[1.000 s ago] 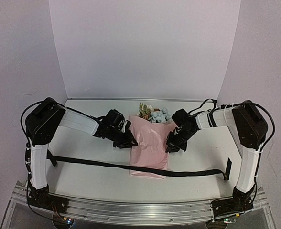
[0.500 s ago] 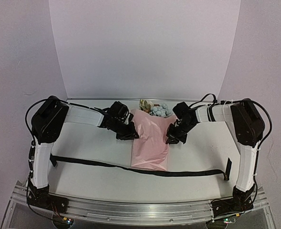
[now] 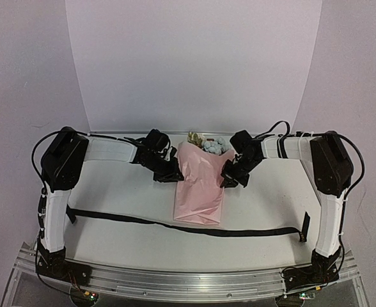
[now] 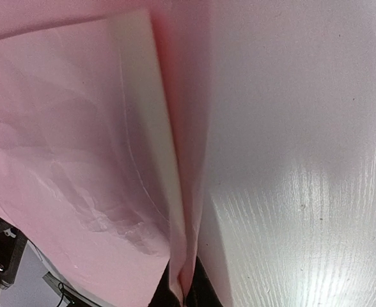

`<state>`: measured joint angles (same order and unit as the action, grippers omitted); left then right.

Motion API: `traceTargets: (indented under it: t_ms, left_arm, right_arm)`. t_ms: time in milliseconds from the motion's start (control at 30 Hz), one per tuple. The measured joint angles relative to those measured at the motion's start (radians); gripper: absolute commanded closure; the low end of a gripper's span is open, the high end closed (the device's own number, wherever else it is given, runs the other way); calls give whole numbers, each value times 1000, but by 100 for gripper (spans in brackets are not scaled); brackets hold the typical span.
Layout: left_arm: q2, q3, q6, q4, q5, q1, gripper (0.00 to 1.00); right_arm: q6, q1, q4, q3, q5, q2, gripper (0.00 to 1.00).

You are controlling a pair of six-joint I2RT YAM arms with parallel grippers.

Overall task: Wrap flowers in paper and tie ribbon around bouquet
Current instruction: Pick up the folded bouquet from the center of the board, then place the folded bouquet on the ribbon.

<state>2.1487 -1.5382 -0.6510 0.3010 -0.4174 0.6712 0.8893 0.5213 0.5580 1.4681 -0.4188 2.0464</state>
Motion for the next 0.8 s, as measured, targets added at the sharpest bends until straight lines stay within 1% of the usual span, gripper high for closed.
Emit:
traceTargets:
  t_ms: [200,533,800]
  left_arm:
    - [0,-30,0,36,-15,0,88]
    - [-1,-31,-4,68,-35,0,88]
    - [-43,17,-14,67,-49,0,88]
  right_arm:
    - [32,0,32,13,-13,0,100]
    - [90,5,56,13,-24,0,100]
    - [116,29,66,13,-23,0,100]
